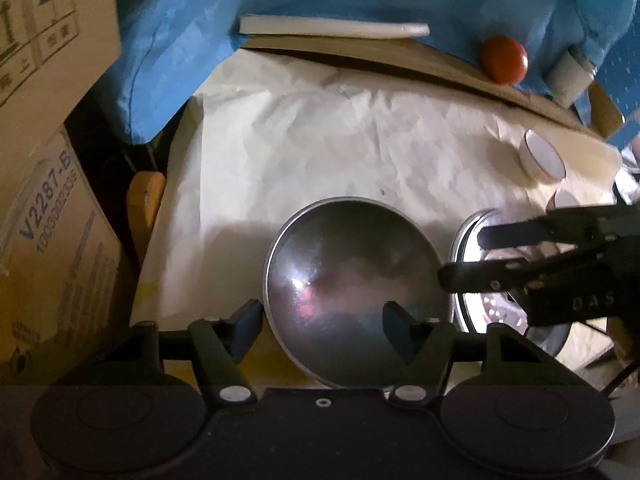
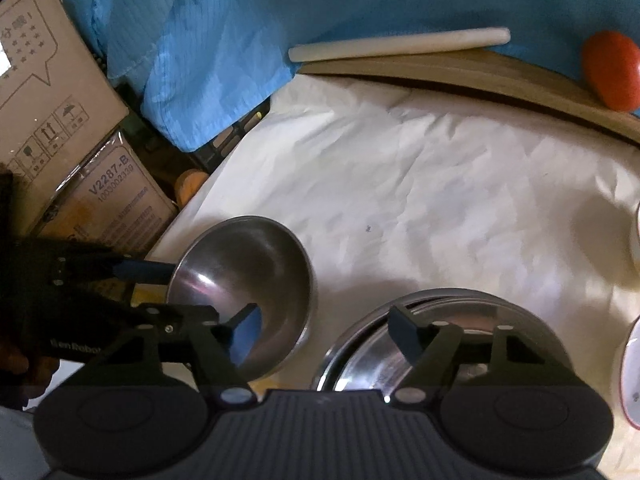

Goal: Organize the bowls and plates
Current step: 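Move both grippers to the rim of the large deep steel bowl, then close both grippers on the steel bowl rim and lift it over the plates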

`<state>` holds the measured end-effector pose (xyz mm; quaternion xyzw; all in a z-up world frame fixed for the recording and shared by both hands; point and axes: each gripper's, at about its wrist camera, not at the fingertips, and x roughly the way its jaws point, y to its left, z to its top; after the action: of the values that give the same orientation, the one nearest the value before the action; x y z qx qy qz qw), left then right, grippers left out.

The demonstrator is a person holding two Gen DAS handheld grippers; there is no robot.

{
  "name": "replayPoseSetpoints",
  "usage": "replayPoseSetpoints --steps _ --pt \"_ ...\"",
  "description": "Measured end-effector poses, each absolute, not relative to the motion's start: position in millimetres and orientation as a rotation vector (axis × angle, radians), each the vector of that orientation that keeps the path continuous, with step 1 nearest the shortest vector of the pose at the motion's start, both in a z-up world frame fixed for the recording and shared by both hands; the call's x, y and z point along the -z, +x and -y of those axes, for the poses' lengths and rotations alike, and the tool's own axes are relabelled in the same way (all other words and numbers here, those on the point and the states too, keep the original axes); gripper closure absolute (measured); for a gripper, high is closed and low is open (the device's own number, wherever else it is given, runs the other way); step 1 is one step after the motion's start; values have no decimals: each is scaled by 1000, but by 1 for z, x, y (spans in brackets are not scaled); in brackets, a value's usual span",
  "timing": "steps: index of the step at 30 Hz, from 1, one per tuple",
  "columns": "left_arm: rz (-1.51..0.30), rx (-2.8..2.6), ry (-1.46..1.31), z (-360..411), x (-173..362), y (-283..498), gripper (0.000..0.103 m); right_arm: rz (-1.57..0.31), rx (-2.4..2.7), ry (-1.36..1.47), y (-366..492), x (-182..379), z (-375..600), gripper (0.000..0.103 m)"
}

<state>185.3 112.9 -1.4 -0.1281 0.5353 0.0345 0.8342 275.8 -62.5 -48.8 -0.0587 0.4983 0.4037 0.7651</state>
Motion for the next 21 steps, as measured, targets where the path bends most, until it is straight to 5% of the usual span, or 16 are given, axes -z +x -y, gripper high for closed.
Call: replayPoseSetpoints --steps 16,21 --pt "-1219 -42 -98 -113 20 204 86 -1138 -783 -115 277 65 48 93" --pt "-1182 -72 -90 -112 15 211 91 -1116 -765 -78 278 61 58 94"
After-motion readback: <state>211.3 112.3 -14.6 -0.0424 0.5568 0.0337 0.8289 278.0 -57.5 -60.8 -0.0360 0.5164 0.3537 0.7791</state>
